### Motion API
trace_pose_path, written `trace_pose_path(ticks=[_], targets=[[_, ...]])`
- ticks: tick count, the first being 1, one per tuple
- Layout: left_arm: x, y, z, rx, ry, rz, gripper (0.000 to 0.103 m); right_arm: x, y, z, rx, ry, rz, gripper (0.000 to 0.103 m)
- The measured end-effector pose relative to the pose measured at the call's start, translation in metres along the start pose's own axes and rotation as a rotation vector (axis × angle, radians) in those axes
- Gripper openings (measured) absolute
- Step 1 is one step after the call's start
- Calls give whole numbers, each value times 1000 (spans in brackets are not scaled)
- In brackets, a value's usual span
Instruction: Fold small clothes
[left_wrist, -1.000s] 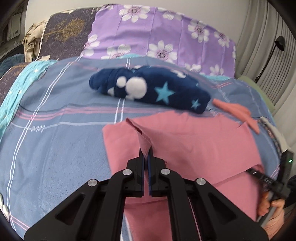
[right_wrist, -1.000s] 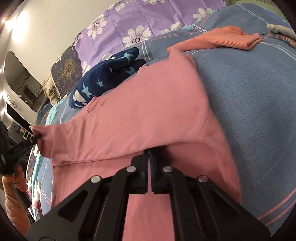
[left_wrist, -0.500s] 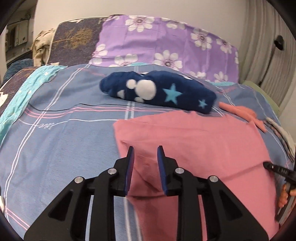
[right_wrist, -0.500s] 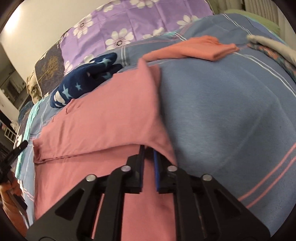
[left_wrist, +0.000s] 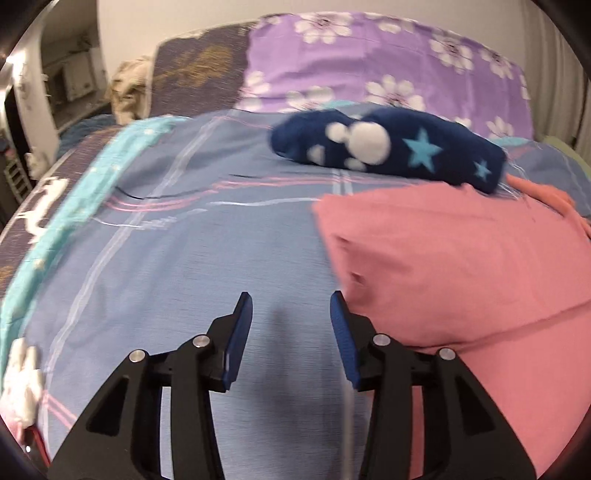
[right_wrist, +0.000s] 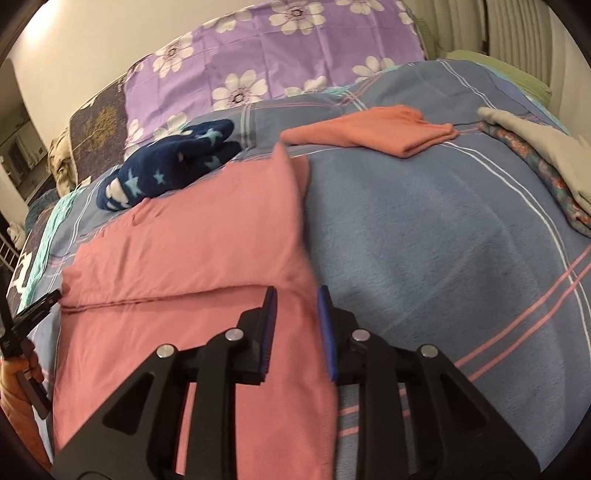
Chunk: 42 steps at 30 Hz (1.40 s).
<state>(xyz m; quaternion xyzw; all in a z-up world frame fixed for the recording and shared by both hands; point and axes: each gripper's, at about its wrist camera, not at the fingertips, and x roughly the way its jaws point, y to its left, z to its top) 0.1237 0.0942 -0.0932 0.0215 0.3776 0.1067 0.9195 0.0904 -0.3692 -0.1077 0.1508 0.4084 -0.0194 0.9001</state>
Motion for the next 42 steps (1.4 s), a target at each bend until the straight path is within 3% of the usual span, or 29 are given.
trace_pose_path(ticks=[4,11,12,13,15,19,21,23,26,28,33,34,35,38,40,42], targets=[[-9,3,7,-45,-21,-52,44,1,-8,8,31,2,13,23],[-11,-58,26,-14,-50,-294,44,24,2,74,-10,-18,53,32],[-5,-70,26,11,-28,-317,40,31,3,84,-4,-4,59,32],[2,-82,24,43,5,-329,27,40,6,97,6,12,50,32],[27,-109,14,120,101,-311,20,58,11,120,21,49,4,32],[31,-135,4,230,62,-195,18,94,27,155,23,125,-55,36],[31,-143,0,266,48,-156,18,118,44,165,-31,213,-109,48],[29,-146,-2,287,41,-131,18,141,59,166,-83,295,-148,52],[27,-144,-3,298,31,-115,18,168,79,156,-277,414,-323,48],[26,-141,-2,289,32,-125,18,166,78,153,-376,402,-412,47],[27,-137,-2,269,34,-147,19,143,27,169,-311,320,-549,39],[27,-138,-2,271,33,-146,19,138,20,173,-287,303,-540,32],[27,-138,-2,272,32,-144,19,133,13,175,-252,298,-493,31],[27,-138,-3,271,31,-144,19,123,3,178,-141,311,-290,28],[27,-138,-3,269,31,-147,19,121,9,177,-150,317,-248,28],[27,-137,-3,266,31,-149,19,121,17,175,-159,335,-227,36]])
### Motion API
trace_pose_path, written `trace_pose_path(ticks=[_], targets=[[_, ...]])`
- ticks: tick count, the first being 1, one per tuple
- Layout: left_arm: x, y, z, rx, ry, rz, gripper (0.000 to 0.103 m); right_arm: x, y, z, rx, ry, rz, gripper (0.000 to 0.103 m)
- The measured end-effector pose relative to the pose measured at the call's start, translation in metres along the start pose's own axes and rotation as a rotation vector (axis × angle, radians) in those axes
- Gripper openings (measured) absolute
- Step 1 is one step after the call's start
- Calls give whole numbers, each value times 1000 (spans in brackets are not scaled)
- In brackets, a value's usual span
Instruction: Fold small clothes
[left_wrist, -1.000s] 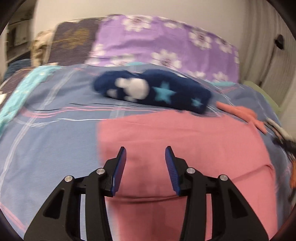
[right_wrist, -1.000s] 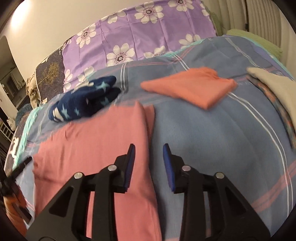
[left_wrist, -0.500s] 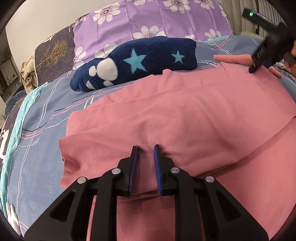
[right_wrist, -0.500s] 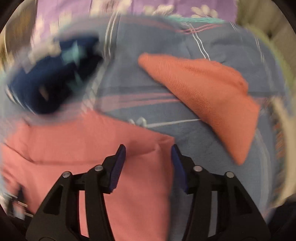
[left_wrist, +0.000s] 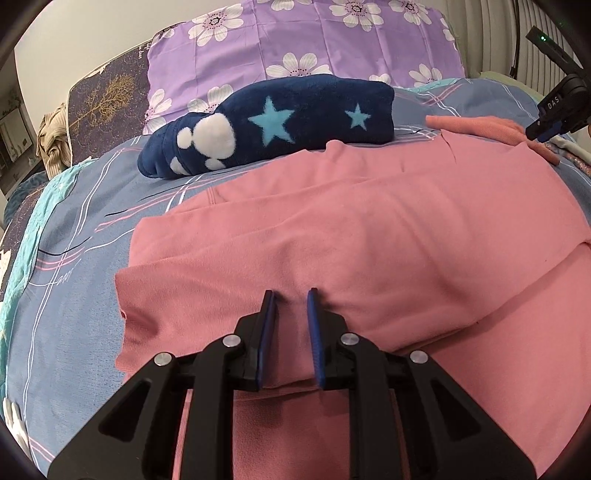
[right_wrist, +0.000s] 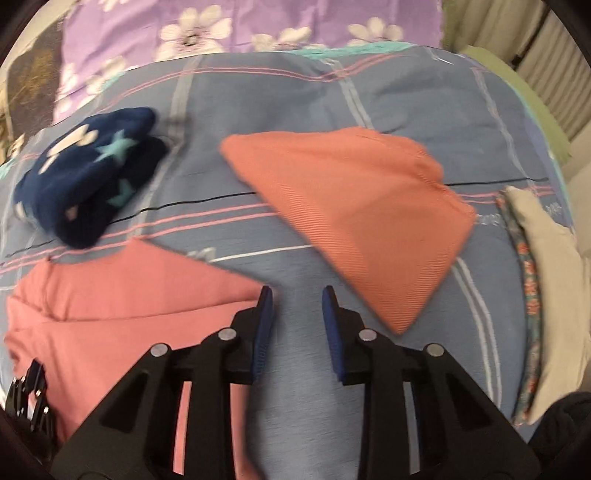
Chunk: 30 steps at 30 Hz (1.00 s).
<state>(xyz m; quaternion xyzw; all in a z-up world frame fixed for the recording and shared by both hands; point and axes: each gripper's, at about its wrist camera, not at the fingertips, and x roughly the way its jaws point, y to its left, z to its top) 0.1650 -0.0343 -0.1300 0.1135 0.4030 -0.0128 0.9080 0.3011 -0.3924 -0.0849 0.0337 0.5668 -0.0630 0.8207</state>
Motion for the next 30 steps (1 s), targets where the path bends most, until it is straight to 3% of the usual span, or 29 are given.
trace_pose_path(ticks=[1,3,4,5,9,13,16,17,18,20,23,24,27,30], targets=[[0,0,0,-1,0,-1,19,4,3,-2,14,25,6,44],[0,0,0,1,0,1,19,14,7,-3,45,74,61,46],[0,0,0,2,0,3,19,22,10,-4,61,108,129,39],[0,0,0,3,0,4,19,26,12,-5,73,109,168,2],[0,3,0,-9,-2,-10,19,7,17,-4,41,-69,91,3],[0,5,-1,-21,-3,-20,20,32,16,-11,43,-31,23,6],[0,6,-1,-29,-4,-28,20,10,19,-25,-9,-158,-131,38],[0,7,-1,-34,-3,-35,20,-2,20,-31,-21,-200,-164,38],[0,8,-1,-38,-3,-40,20,-17,21,-41,-36,-253,-158,37],[0,11,-1,-51,-4,-55,20,-43,25,-65,-59,-306,-38,32],[-1,20,0,-100,-10,-109,21,-58,37,-109,-111,-274,213,30],[-4,27,0,-134,-14,-144,21,-52,42,-129,-147,-237,234,28],[-17,46,-1,-193,-42,-177,23,-22,35,-167,-175,-231,106,26],[-15,71,-9,-234,-12,-94,24,-25,31,-189,-218,-345,92,26]])
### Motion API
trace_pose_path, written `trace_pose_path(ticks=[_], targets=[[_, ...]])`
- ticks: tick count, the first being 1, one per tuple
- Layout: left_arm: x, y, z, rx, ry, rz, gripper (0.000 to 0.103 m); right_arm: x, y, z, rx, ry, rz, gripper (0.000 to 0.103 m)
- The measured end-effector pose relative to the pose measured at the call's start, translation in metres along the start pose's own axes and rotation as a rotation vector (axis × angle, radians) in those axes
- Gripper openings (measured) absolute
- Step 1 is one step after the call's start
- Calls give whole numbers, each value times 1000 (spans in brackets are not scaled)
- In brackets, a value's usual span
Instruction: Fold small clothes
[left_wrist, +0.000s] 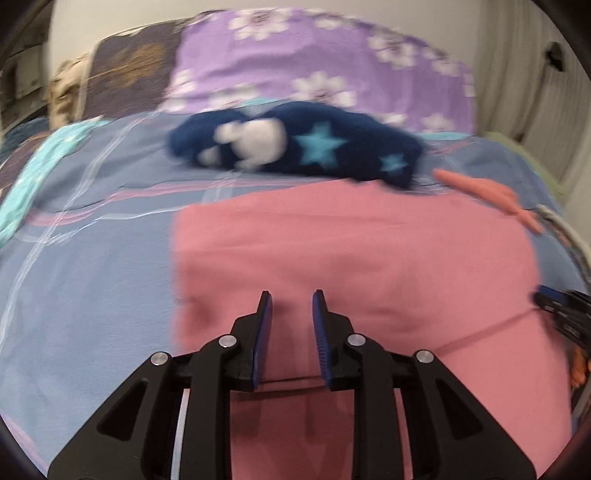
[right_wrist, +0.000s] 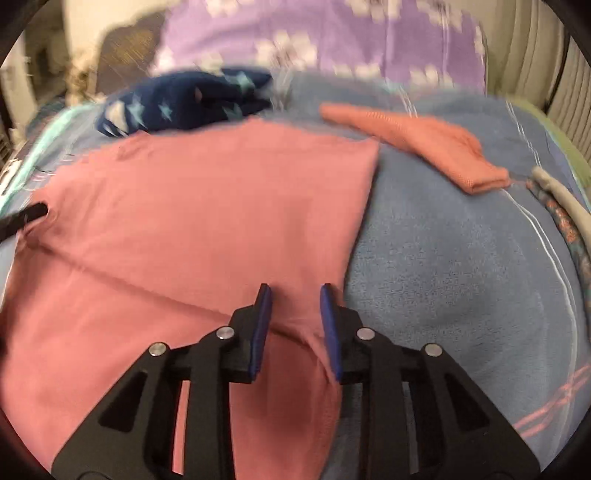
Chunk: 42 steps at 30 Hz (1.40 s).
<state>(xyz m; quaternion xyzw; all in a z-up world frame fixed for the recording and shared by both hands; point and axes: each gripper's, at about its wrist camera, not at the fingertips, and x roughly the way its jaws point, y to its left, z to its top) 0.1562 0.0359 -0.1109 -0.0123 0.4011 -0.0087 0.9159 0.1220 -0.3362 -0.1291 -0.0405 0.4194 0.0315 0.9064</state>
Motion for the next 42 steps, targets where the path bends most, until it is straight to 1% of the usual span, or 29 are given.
trace_pose_path(ticks=[1,3,4,6,7,10,11,12,13,14,18,19,20,22,24,26,27,28,29,30,32,33,35,36,37,38,39,41,42], targets=[[7,12,-3,-30,30,10,24,-2,2,0,-4,-1,-18,28],[10,29,-7,-76,22,-82,24,3,7,2,6,8,-42,29],[10,33,-7,-93,22,-102,23,7,5,5,13,9,-39,30],[6,36,-6,-105,15,-99,23,7,-2,4,41,11,-10,30],[4,36,-6,-102,8,-91,23,6,-7,2,63,6,17,30],[-1,46,-4,-122,-6,-51,23,11,-16,2,92,0,55,30],[-1,49,-3,-132,-8,-25,23,11,-15,1,94,-1,57,30],[-1,52,-1,-135,-6,42,23,10,-13,2,92,-3,53,30],[-1,54,1,-132,-3,85,23,11,-11,3,89,-3,50,30],[1,57,1,-127,4,106,23,11,-10,4,86,-4,45,30],[-1,61,-4,-100,19,149,23,11,-13,2,99,-8,60,30],[-4,62,-5,-105,16,136,23,12,-14,3,102,-8,64,30],[-8,62,-5,-122,6,103,23,12,-15,2,105,-8,68,30],[-22,59,-3,-163,-40,13,23,11,-15,2,104,-9,68,30],[-35,47,4,-143,-98,-22,23,11,-14,2,102,-9,64,30],[-34,36,9,-106,-112,-46,24,11,-14,2,102,-9,66,30],[-26,28,11,-85,-92,-61,25,11,-14,2,105,-9,69,31],[-14,21,11,-65,-51,-62,30,11,-14,2,105,-9,70,31],[-2,17,9,-47,-7,-49,34,11,-14,2,106,-9,72,31],[17,12,2,-24,49,-15,36,11,-14,2,107,-9,72,31],[10,3,-3,9,11,17,39,11,-13,2,103,-8,67,31],[4,1,-2,5,16,16,46,10,-13,2,100,-9,65,31],[-11,-1,-5,4,12,-10,47,10,-12,2,97,-9,62,31],[-23,-4,-10,30,-7,-19,52,10,-12,2,98,-9,63,31],[-35,-6,-16,53,-25,-12,61,10,-12,2,100,-9,65,31],[-46,-5,-22,73,-41,-7,64,10,-13,2,103,-12,70,31],[-58,-3,-33,96,-53,-8,65,8,-14,2,113,-18,81,31],[-72,6,-51,111,-45,-6,65,0,-18,-1,138,-18,84,31],[-76,10,-59,109,-33,-4,65,-11,-19,-5,170,-14,44,35]])
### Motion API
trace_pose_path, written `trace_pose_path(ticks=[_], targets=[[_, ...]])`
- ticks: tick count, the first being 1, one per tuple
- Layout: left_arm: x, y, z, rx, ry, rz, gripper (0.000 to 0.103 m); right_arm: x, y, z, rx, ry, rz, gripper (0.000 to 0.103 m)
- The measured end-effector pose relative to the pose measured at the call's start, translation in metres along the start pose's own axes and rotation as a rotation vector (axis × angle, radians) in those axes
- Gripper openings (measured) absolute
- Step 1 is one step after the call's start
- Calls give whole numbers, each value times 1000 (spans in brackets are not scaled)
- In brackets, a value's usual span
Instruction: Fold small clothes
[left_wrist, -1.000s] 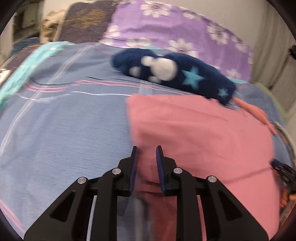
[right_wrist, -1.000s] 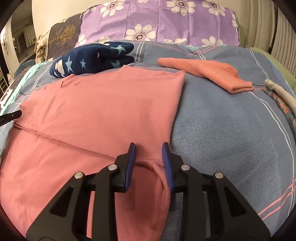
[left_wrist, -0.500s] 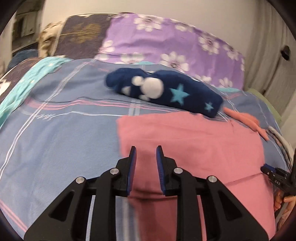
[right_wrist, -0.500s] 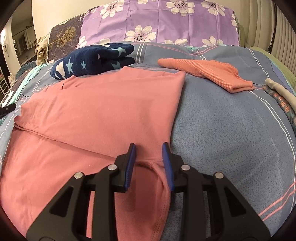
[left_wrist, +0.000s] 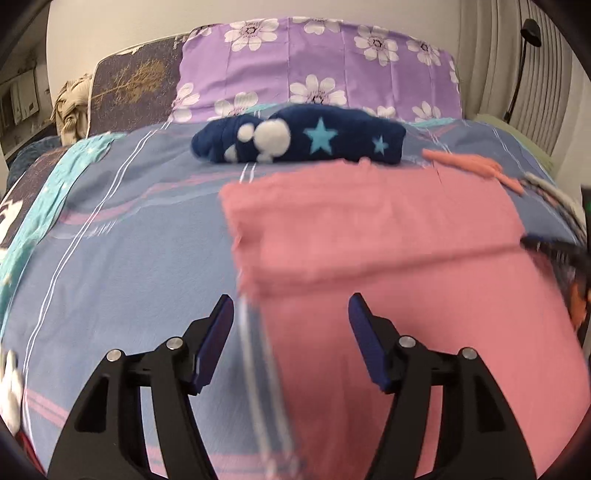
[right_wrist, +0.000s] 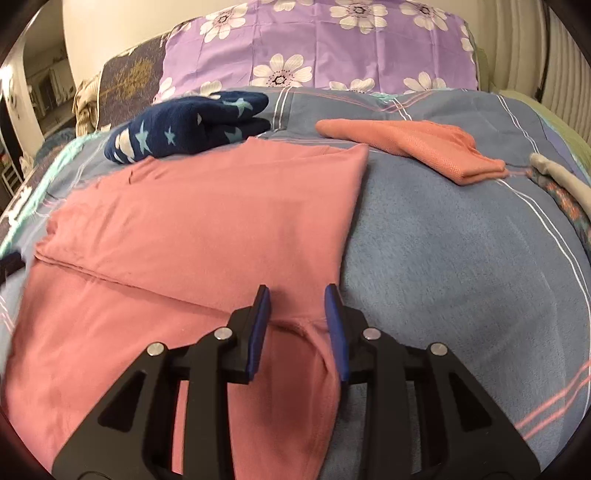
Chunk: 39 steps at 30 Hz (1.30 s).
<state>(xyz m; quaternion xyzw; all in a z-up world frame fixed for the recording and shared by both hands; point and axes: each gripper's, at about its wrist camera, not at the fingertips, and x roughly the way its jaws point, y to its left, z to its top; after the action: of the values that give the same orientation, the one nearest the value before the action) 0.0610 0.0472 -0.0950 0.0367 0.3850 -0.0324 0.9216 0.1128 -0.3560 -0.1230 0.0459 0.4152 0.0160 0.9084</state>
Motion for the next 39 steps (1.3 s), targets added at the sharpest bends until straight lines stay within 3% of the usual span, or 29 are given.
trace_pose_path(ticks=[1,5,8,13,16,25,31,39], targets=[[-5,3,-10,-3,18,-2,65,-9,-1,-4,19,-6,-6,46],[-17,14,-45,-29,90,-77,64,-50,-4,-35,22,1,76,46],[-29,6,-64,-17,102,-147,58,-78,-10,-60,21,11,98,45],[-41,-12,-87,52,112,-173,46,-99,-26,-95,90,61,146,39],[-51,-14,-98,43,111,-195,46,-102,-32,-116,130,92,163,34],[-84,-8,-135,15,93,-258,44,-132,-38,-154,160,88,253,34],[-109,-6,-161,55,96,-303,45,-155,-48,-184,189,94,349,34],[-133,-4,-189,26,90,-397,45,-185,-63,-223,244,113,468,34]])
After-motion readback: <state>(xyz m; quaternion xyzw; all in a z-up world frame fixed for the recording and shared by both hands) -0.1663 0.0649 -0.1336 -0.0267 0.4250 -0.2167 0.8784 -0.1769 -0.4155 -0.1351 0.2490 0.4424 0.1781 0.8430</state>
